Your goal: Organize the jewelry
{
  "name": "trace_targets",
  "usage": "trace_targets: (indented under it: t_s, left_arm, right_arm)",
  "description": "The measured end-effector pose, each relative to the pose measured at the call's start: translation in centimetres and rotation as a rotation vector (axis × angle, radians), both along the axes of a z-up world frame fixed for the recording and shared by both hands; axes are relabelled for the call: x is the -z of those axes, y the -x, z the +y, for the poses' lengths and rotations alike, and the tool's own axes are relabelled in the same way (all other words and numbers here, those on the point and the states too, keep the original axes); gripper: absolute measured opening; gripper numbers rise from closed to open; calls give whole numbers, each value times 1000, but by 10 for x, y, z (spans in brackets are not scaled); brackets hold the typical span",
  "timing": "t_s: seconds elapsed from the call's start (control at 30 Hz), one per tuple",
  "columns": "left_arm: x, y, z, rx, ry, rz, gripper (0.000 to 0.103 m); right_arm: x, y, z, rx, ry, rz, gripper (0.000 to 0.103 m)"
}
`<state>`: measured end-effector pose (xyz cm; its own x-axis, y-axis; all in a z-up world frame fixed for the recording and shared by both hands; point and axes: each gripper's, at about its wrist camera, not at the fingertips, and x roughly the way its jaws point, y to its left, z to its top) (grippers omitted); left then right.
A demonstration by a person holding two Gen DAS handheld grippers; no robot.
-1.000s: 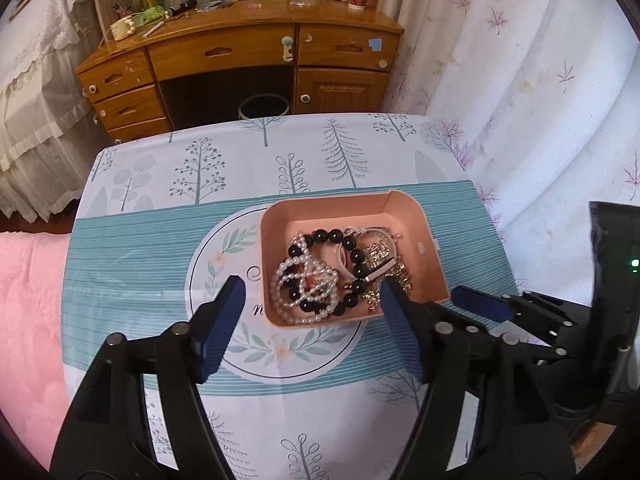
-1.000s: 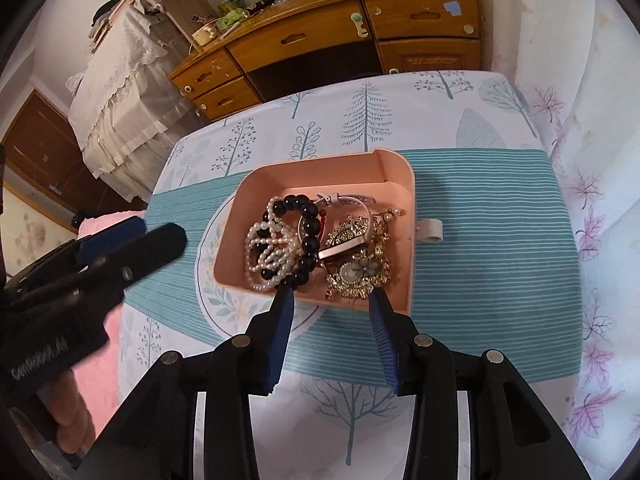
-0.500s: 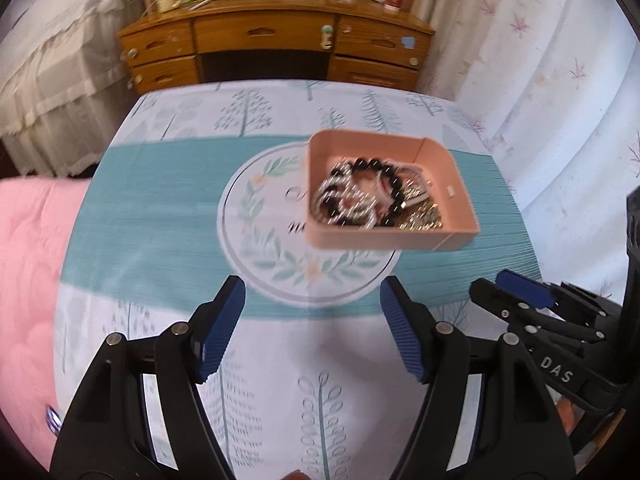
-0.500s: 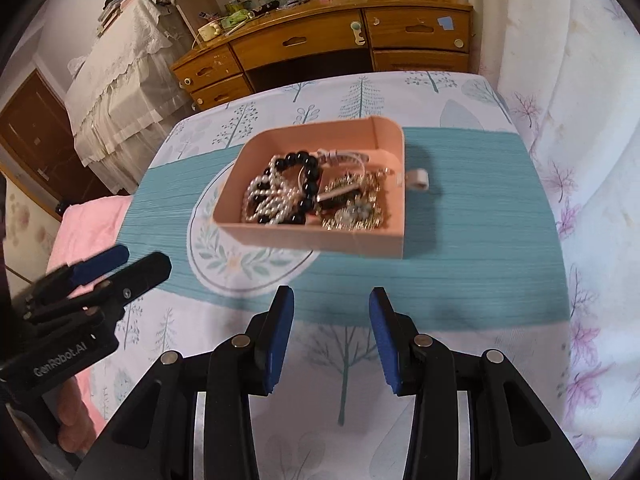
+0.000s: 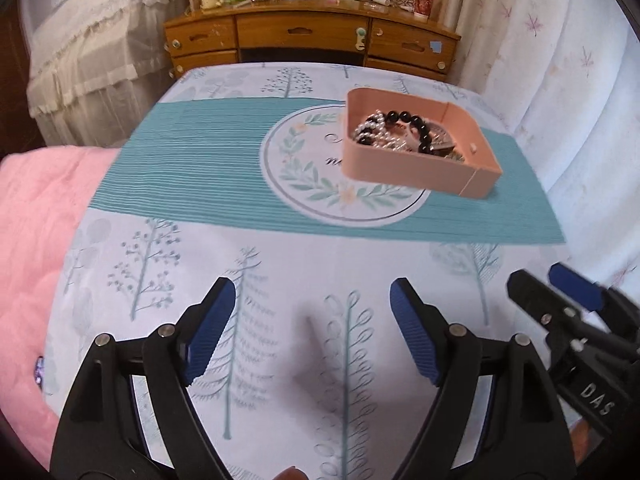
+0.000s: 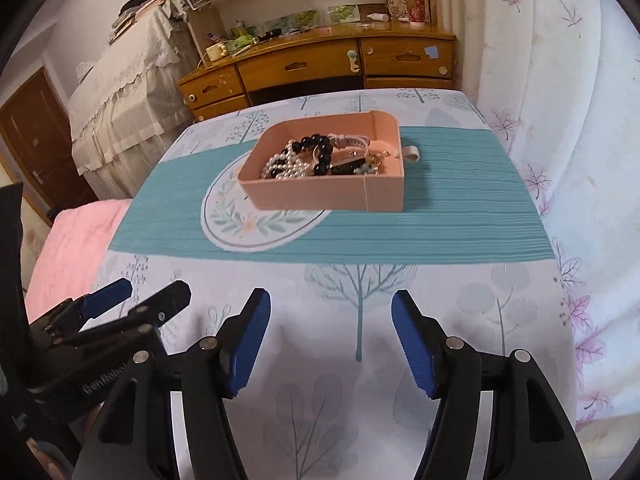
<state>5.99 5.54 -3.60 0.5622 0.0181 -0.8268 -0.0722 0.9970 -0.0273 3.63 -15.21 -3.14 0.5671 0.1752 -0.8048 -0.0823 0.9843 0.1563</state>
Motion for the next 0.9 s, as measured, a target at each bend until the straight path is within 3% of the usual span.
trace_targets:
  t_s: [0.4, 0.9]
  left_arm:
    - [-15, 24, -5, -23, -43, -100, 78]
    - [-16, 29, -15, -3, -57, -117, 78]
  right_arm:
    - [-4, 25, 3, 6, 44, -58, 64]
    - [-8, 33, 0, 4, 45, -86, 64]
